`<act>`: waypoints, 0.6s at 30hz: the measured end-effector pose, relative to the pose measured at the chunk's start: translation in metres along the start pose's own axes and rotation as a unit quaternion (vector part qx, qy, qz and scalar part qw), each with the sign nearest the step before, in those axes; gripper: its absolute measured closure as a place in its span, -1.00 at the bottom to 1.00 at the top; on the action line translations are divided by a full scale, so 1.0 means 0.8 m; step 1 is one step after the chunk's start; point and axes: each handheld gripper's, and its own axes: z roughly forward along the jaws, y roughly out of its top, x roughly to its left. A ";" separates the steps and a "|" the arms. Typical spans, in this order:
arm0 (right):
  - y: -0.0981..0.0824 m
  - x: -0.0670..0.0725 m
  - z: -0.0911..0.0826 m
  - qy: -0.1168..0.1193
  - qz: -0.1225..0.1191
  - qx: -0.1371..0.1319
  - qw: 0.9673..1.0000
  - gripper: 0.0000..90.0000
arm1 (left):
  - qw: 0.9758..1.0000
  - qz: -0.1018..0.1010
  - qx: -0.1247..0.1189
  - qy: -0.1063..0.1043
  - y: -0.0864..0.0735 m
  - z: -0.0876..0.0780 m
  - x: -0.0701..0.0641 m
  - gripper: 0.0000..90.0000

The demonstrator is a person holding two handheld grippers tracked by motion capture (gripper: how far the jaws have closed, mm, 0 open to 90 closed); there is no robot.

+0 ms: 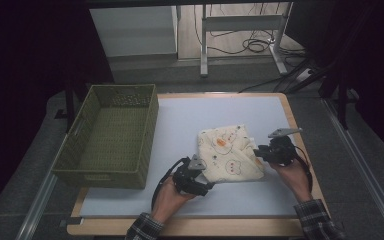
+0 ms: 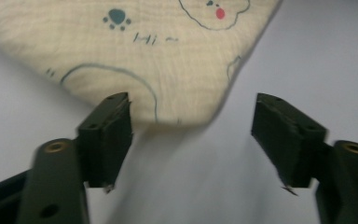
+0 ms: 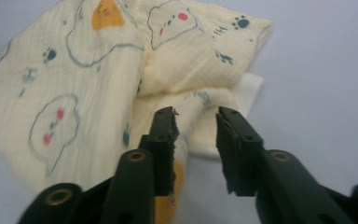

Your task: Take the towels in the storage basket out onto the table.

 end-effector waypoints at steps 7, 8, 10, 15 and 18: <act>0.007 0.003 0.053 -0.013 -0.011 0.045 0.999 0.76 | 1.000 0.015 0.015 0.017 0.007 0.024 -0.003 0.16; 0.005 0.004 0.055 -0.014 -0.015 0.048 0.999 0.84 | 1.000 0.016 0.014 0.012 0.007 0.023 -0.002 0.38; 0.003 0.006 0.050 -0.012 -0.014 0.040 0.999 0.93 | 0.999 0.026 0.016 0.012 0.006 0.019 0.000 0.81; 0.000 0.014 -0.001 -0.025 -0.024 0.028 0.999 0.93 | 1.000 0.015 -0.020 0.009 0.015 -0.032 0.015 0.85; -0.002 0.023 -0.037 -0.024 -0.026 0.029 0.999 0.93 | 0.999 0.014 -0.039 0.022 0.027 -0.065 0.026 0.84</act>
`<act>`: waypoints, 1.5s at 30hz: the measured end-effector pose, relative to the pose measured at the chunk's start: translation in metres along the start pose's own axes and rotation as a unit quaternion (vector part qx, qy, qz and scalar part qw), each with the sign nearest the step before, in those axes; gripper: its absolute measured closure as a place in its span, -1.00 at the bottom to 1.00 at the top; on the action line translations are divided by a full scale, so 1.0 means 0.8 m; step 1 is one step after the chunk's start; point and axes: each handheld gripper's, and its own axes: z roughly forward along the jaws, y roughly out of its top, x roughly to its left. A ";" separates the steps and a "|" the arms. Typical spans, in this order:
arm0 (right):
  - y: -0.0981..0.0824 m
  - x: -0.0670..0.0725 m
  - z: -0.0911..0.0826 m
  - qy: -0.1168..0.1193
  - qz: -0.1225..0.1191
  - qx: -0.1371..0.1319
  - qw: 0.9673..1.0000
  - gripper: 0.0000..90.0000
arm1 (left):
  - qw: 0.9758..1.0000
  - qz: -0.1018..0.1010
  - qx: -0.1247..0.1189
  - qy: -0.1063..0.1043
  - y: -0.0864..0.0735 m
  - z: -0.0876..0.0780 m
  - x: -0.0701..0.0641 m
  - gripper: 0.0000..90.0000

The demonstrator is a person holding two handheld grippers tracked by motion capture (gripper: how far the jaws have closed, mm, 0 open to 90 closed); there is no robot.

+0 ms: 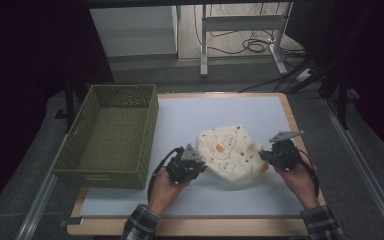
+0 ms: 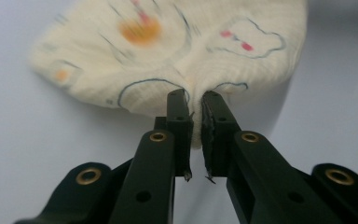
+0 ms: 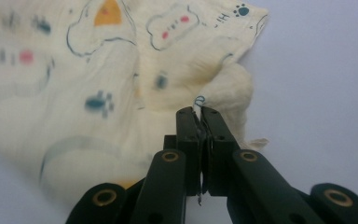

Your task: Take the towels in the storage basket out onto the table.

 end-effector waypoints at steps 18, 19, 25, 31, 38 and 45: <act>-0.023 -0.045 -0.016 -0.038 0.051 -0.014 0.998 0.41 | 0.996 -0.049 0.057 0.046 0.022 0.032 0.073 -0.09; -0.027 -0.046 -0.018 -0.036 0.054 -0.014 0.998 0.41 | 0.997 -0.047 0.051 0.037 0.023 0.028 0.069 -0.06; -0.052 -0.050 -0.017 -0.020 0.062 -0.013 0.998 0.47 | 0.998 -0.033 0.043 -0.013 0.031 0.046 0.045 0.01; -0.070 -0.058 -0.003 -0.022 0.070 -0.011 0.997 0.39 | 0.998 -0.031 0.049 0.021 0.032 0.091 0.048 0.02; -0.084 -0.048 0.014 -0.014 0.052 -0.017 0.998 0.73 | 0.997 -0.020 0.066 0.016 0.023 0.125 0.050 0.46; -0.083 -0.036 0.001 -0.012 0.038 -0.021 0.999 0.91 | 0.999 -0.015 0.050 0.000 0.032 0.101 0.034 0.88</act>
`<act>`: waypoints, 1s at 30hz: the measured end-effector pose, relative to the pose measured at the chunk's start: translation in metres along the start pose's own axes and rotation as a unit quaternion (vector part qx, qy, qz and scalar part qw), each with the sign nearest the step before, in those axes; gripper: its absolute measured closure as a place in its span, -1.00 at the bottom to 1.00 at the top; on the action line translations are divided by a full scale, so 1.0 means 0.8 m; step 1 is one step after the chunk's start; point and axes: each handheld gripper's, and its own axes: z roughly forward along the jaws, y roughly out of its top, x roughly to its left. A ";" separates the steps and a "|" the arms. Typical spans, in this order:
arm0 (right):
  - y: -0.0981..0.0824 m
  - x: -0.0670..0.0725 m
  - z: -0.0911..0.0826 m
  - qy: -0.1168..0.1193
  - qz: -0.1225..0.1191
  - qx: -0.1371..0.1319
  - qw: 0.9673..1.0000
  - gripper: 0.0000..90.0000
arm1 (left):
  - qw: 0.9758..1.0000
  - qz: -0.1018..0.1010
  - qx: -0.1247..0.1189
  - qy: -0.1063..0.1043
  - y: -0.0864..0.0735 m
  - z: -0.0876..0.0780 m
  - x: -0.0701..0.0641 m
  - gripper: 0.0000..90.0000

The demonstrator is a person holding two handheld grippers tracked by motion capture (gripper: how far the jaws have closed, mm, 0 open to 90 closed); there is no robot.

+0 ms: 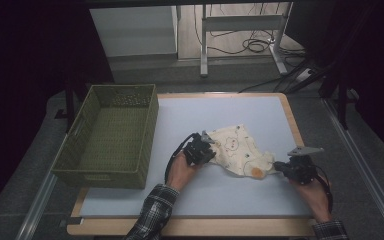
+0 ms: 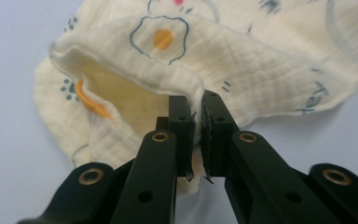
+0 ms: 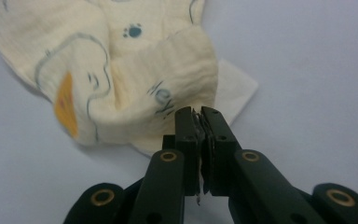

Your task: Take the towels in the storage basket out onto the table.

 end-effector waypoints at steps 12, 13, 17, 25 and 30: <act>-0.016 0.022 -0.061 0.018 -0.006 -0.016 1.000 0.91 | 0.997 -0.028 -0.017 -0.066 -0.050 -0.072 -0.027 0.94; -0.018 0.024 -0.066 0.024 -0.004 -0.017 1.000 0.91 | 0.997 -0.031 -0.017 -0.069 -0.057 -0.077 -0.028 0.94; -0.026 0.032 -0.082 0.034 -0.001 -0.021 0.999 0.90 | 0.995 -0.042 -0.020 -0.090 -0.076 -0.092 -0.033 0.94; -0.062 0.058 -0.084 0.065 0.003 -0.006 0.998 0.89 | 0.990 -0.058 0.004 -0.128 -0.133 -0.098 -0.065 0.87; -0.071 0.062 -0.082 0.053 -0.008 0.002 0.999 0.73 | 0.994 -0.053 0.005 -0.091 -0.149 -0.105 -0.069 0.34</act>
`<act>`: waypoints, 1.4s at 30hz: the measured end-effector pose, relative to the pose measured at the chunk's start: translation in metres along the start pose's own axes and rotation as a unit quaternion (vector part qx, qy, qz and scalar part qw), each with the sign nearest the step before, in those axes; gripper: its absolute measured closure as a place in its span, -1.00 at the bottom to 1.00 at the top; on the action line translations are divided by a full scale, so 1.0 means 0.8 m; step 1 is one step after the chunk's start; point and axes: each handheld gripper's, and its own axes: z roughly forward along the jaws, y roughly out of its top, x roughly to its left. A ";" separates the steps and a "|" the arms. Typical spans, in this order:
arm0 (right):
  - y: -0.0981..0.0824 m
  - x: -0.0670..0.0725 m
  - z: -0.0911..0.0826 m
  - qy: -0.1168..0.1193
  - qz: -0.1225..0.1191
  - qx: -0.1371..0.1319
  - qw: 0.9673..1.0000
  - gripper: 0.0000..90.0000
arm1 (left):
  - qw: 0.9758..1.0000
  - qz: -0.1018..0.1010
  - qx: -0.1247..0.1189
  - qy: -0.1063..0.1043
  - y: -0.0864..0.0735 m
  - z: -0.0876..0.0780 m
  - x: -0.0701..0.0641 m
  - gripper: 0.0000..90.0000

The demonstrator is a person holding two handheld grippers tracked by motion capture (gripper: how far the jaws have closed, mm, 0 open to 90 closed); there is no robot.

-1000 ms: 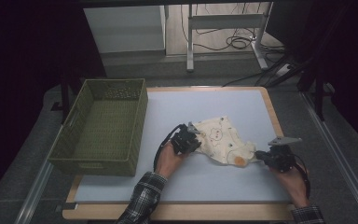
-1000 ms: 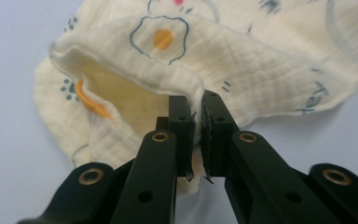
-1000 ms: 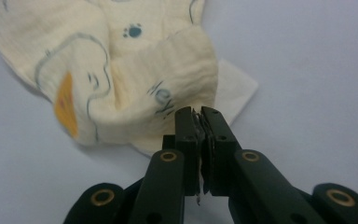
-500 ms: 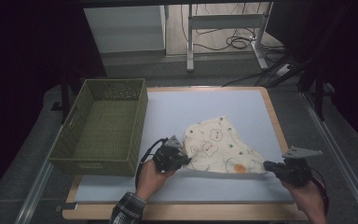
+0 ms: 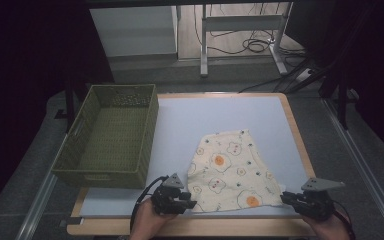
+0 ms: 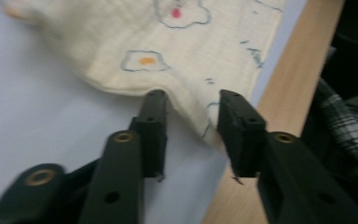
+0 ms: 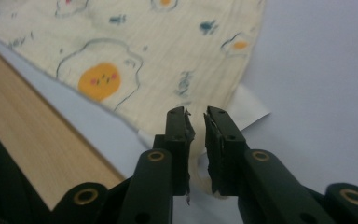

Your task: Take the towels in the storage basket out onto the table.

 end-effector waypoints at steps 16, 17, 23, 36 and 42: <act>0.090 -0.050 0.076 -0.025 -0.005 -0.007 1.000 0.74 | 0.992 -0.010 -0.041 0.122 0.091 0.012 0.063 0.25; 0.096 -0.052 0.082 -0.027 -0.006 -0.006 1.000 0.74 | 0.991 -0.017 -0.040 0.126 0.097 0.017 0.073 0.27; 0.118 -0.061 0.109 -0.038 -0.006 -0.007 0.999 0.71 | 0.991 -0.048 -0.017 0.122 0.115 0.052 0.112 0.22; 0.112 -0.065 0.110 -0.043 0.004 -0.019 0.999 0.64 | 0.990 -0.017 -0.004 0.138 0.156 0.072 0.137 0.95; 0.109 -0.066 0.110 -0.042 0.007 -0.019 0.999 0.60 | 0.991 -0.035 0.016 0.128 0.159 0.078 0.148 0.48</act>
